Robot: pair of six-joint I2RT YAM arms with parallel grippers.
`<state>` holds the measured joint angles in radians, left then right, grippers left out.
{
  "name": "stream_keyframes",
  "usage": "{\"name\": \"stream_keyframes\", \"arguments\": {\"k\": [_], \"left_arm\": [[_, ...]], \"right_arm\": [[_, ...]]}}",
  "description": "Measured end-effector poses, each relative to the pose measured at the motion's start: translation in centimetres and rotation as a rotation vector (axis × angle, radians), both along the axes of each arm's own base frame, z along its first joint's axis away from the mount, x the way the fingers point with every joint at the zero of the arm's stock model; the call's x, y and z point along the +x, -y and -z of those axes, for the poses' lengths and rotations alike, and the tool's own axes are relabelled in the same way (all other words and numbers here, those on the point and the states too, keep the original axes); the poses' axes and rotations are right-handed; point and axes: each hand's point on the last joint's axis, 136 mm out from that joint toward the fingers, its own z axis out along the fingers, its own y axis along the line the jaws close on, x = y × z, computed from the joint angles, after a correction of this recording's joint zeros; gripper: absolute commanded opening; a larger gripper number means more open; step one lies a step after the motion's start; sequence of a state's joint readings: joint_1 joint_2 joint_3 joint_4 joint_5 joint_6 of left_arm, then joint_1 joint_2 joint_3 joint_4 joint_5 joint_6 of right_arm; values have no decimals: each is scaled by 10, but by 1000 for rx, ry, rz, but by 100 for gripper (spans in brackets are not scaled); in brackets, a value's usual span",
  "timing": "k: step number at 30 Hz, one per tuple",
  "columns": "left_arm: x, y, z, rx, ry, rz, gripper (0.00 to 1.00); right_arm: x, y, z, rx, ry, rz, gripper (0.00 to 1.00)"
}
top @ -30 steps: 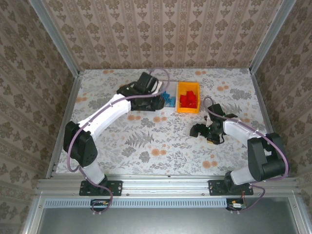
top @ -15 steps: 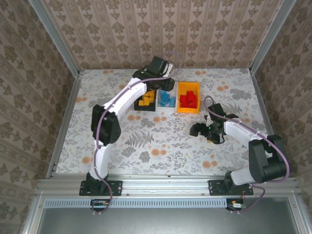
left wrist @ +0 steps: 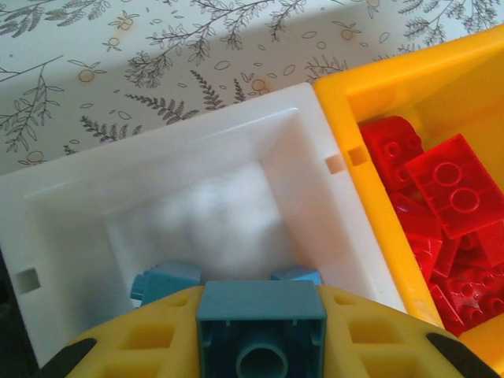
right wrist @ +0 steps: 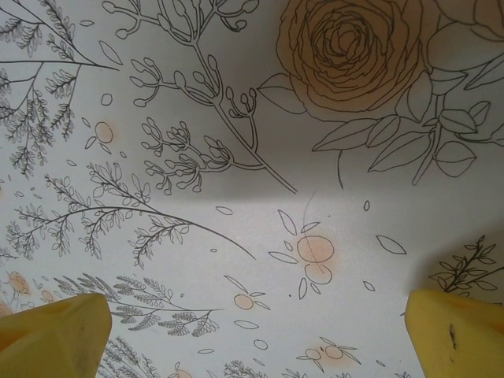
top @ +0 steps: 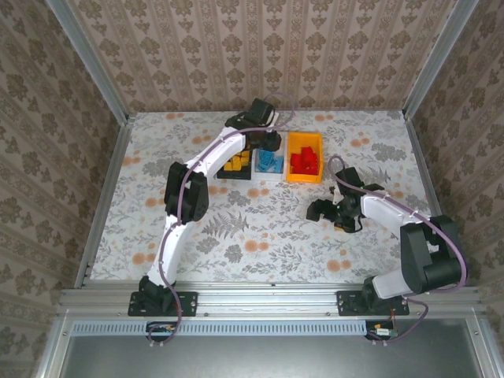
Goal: Sort the legos into containers by color
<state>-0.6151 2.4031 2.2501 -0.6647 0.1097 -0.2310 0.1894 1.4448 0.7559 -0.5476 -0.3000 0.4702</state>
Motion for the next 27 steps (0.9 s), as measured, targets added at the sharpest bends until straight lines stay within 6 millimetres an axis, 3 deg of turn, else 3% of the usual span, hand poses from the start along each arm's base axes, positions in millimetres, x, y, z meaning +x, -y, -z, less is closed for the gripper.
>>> {"name": "stream_keyframes", "arguments": {"k": [3,9,17,21,27], "left_arm": [[4,1,-2,-7,9,-3,34],[8,8,-3,-32,8,-3,65],[9,11,-2,-41,-3,-8,84],[7,10,-1,-38,-13,-8,100],[-18,-8,-13,-19,-39,-8,100]], "right_arm": [[-1,0,3,-2,-10,0,97],[-1,0,4,-3,-16,0,97],[-1,0,4,-3,-17,0,97],[-2,0,4,-3,-16,0,97],[-2,0,-9,4,16,5,97]]}}
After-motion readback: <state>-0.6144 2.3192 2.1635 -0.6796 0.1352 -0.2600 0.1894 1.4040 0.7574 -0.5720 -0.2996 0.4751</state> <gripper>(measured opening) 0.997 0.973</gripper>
